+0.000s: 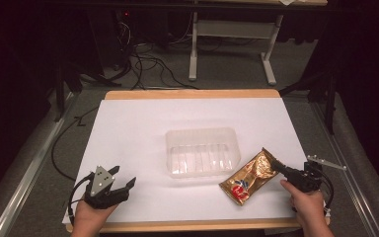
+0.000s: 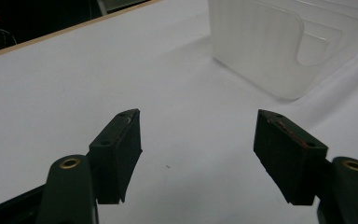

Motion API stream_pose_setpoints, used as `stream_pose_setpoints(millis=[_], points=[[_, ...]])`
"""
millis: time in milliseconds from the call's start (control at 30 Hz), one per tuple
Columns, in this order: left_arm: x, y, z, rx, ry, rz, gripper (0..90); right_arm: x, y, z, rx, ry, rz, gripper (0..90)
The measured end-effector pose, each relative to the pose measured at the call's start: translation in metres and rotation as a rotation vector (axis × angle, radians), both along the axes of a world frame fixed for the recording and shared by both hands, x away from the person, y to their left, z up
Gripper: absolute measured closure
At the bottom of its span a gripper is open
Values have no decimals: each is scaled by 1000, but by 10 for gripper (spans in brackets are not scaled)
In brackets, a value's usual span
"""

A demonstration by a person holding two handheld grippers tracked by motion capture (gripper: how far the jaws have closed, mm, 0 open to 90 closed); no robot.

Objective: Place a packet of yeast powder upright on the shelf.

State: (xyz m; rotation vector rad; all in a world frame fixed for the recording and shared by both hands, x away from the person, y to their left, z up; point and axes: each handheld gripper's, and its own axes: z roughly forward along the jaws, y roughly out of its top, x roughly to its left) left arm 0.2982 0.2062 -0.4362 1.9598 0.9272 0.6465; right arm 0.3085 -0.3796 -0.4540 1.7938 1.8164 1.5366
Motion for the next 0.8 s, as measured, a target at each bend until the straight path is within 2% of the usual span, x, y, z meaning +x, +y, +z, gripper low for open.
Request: stream_pose_setpoints(millis=[133, 333, 500, 633, 800], points=[[0, 0, 0, 0, 0, -1, 328, -2, 4, 5, -30, -10, -5, 886], [0, 1, 0, -1, -1, 0, 328, -12, 13, 19, -65, -120, 22, 900], [0, 1, 1, -1, -2, -2, 327, -19, 21, 30, -120, -199, 42, 900], [0, 1, 1, -4, -3, -3, 327, -21, 22, 33, -126, -224, 49, 900], [0, 1, 1, -3, -4, -3, 327, -26, 20, 41, -102, -270, 39, 900]])
